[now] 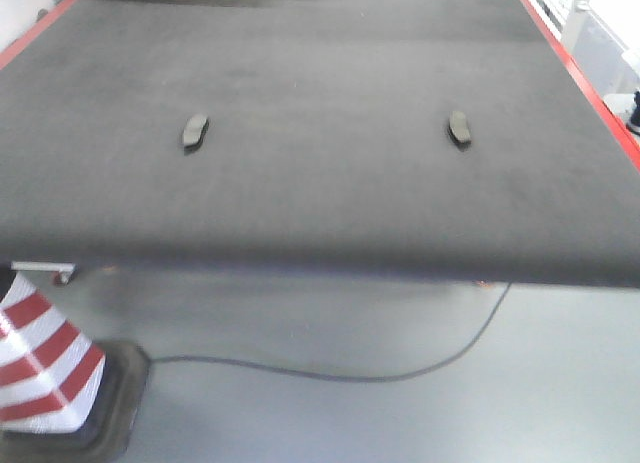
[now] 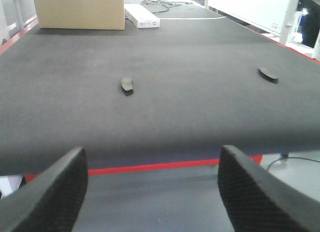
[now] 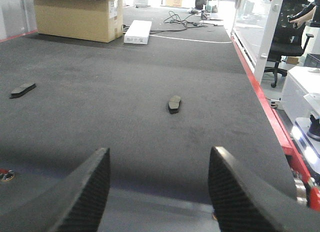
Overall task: Move and align brake pads A on conveyor
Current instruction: 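Drive the base away from the belt across the floor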
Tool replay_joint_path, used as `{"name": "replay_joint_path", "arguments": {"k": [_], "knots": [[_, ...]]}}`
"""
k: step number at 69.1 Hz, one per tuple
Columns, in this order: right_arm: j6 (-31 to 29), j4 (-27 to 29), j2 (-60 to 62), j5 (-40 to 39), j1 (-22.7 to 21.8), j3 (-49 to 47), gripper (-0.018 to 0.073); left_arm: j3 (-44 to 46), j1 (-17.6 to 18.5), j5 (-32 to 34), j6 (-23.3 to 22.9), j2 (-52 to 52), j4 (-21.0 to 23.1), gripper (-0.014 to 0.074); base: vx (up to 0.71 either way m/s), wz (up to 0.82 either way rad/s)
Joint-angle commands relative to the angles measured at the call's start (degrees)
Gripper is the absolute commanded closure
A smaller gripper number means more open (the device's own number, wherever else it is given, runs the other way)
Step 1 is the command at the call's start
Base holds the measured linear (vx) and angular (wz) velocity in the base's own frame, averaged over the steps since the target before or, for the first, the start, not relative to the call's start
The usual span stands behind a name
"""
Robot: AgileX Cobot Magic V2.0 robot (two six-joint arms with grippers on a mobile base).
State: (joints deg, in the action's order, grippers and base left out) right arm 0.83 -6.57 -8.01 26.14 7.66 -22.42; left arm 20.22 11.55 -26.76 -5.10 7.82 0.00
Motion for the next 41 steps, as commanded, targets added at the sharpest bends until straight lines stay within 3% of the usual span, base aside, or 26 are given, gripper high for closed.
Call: {"name": "replay_joint_path", "arguments": {"k": [1,22,41], "knots": [[0.0,-0.5,-0.7,-4.3,0.0,-1.4,0.0144,1.3,0.1,4.5,0.0,0.5,0.5,0.0084,-0.42,0.02],[0.0,-0.6,-0.7,-4.3,0.0,-1.4,0.0144,1.3,0.0,4.5,0.0,0.5,0.5,0.0084,-0.38,-0.14],[0.0,-0.6,-0.7,-4.3,0.0,-1.4,0.0144,1.3,0.0,4.5,0.0,0.5,0.5,0.0084,-0.27,-0.73]]}}
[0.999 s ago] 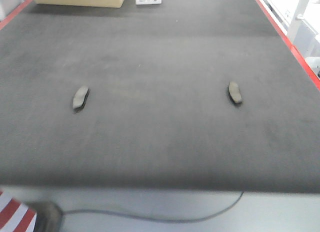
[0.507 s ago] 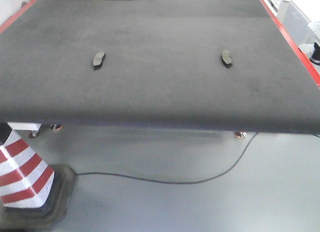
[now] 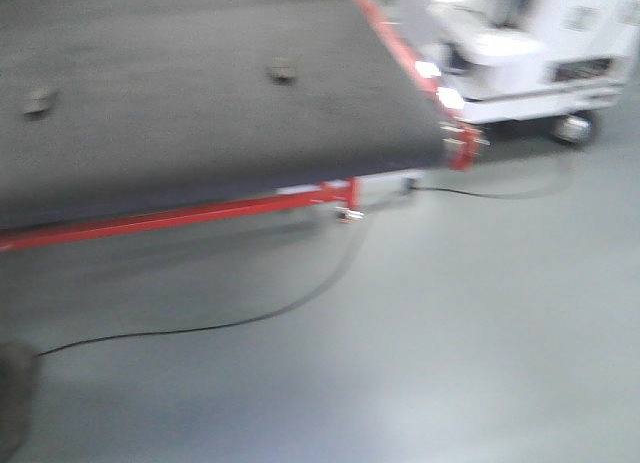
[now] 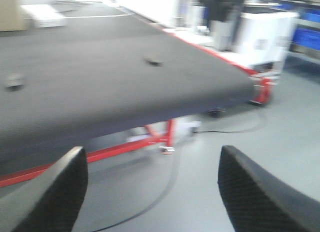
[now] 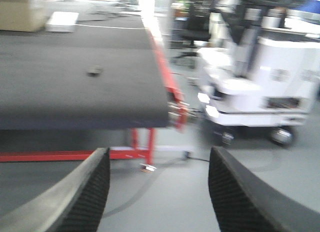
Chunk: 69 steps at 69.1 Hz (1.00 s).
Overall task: Move and align brake pads A on conveyor
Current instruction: 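Drive the base away from the belt across the floor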
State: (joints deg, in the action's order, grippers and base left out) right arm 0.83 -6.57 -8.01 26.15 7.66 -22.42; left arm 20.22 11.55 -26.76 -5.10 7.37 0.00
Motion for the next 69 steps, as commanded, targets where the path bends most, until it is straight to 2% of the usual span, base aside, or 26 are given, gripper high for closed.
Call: {"name": "replay_joint_path", "arguments": {"k": [1,32,69], "knots": [[0.0,-0.6,-0.7,-4.3,0.0,-1.4,0.0144,1.3,0.0,4.5,0.0,0.9,0.5,0.0084,-0.25,-0.95],[0.0,-0.6,-0.7,-4.3,0.0,-1.4,0.0144,1.3,0.0,4.5,0.0,0.9,0.5,0.0084,-0.24,-0.93],[0.0,-0.6,-0.7,-4.3,0.0,-1.4,0.0144,1.3,0.0,4.5,0.0,0.9,0.5,0.0084,-0.18,-0.76]]}}
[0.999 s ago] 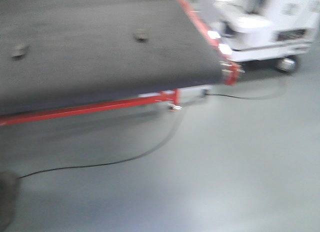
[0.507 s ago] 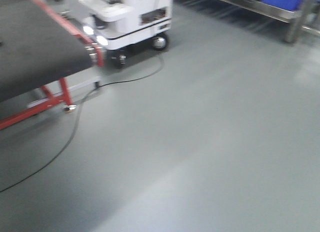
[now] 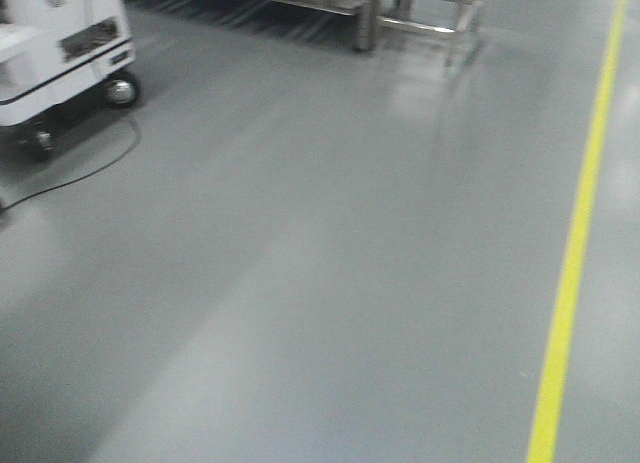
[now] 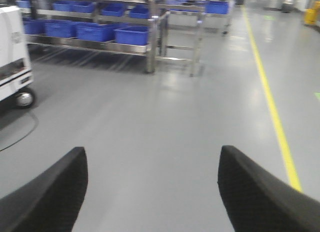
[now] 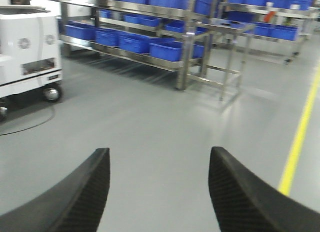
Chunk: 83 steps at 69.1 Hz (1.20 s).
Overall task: Move and align brake pads A on conveyor
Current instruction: 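Drive the base away from the belt across the floor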
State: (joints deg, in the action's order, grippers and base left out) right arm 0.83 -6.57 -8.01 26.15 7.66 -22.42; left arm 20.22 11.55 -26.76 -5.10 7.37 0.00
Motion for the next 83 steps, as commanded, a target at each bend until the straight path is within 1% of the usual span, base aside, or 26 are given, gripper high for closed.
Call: {"name": "replay_joint_path", "arguments": {"k": [1,21,34,46,64,83], "knots": [[0.0,-0.6,-0.7,-4.3,0.0,-1.4,0.0144,1.3,0.0,4.5,0.0,0.9,0.5,0.0084,-0.12,-0.69],[0.0,-0.6,-0.7,-4.3,0.0,-1.4,0.0144,1.3,0.0,4.5,0.0,0.9,0.5,0.0084,-0.04,-0.83],[0.0,-0.6,-0.7,-4.3,0.0,-1.4,0.0144,1.3,0.0,4.5,0.0,0.9,0.5,0.0084,0.07,-1.05],[0.0,-0.6,-0.7,-4.2,0.0,-1.4,0.0144,1.3,0.0,4.5,0.0,0.9,0.5,0.0084,0.13,-0.76],[0.0,-0.6,-0.7,-4.2,0.0,-1.4,0.0144,1.3,0.0,4.5,0.0,0.9,0.5,0.0084,0.19,-0.36],[0.0,-0.6,-0.7,-4.2,0.0,-1.4,0.0144,1.3,0.0,4.5,0.0,0.9,0.5,0.0084,0.36,-0.05]]}}
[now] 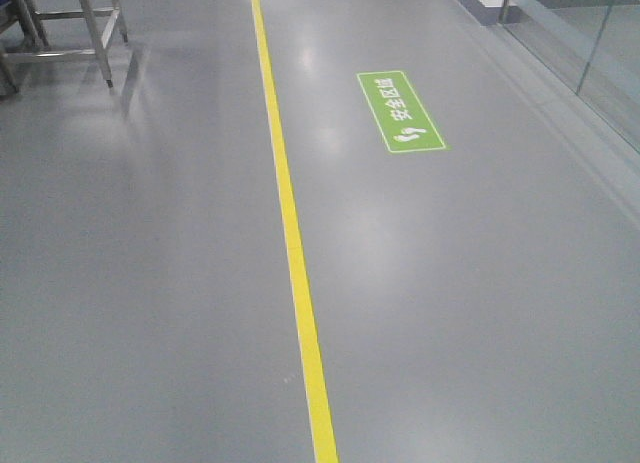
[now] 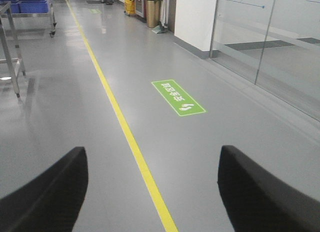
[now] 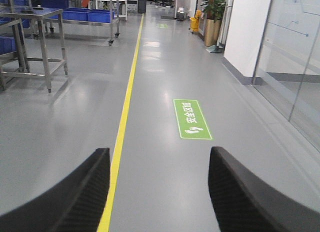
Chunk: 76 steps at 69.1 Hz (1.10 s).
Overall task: Move and align brake pads A on conveyor
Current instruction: 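Drive the base away from the belt across the floor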
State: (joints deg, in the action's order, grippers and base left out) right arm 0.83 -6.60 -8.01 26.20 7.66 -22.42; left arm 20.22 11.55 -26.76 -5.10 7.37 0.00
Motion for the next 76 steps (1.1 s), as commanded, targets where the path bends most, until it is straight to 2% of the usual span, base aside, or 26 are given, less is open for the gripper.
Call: {"name": "replay_joint_path", "arguments": {"k": [1,40,76], "knots": [[0.0,-0.6,-0.7,-4.3,0.0,-1.4,0.0144,1.3,0.0,4.5,0.0,0.9,0.5,0.0084,0.46,0.17],[0.0,-0.6,-0.7,-4.3,0.0,-1.4,0.0144,1.3,0.0,4.5,0.0,0.9,0.5,0.0084,0.56,0.29],[0.0,-0.6,-0.7,-4.3,0.0,-1.4,0.0144,1.3,0.0,4.5,0.0,0.9,0.5,0.0084,0.68,-0.06]]}}
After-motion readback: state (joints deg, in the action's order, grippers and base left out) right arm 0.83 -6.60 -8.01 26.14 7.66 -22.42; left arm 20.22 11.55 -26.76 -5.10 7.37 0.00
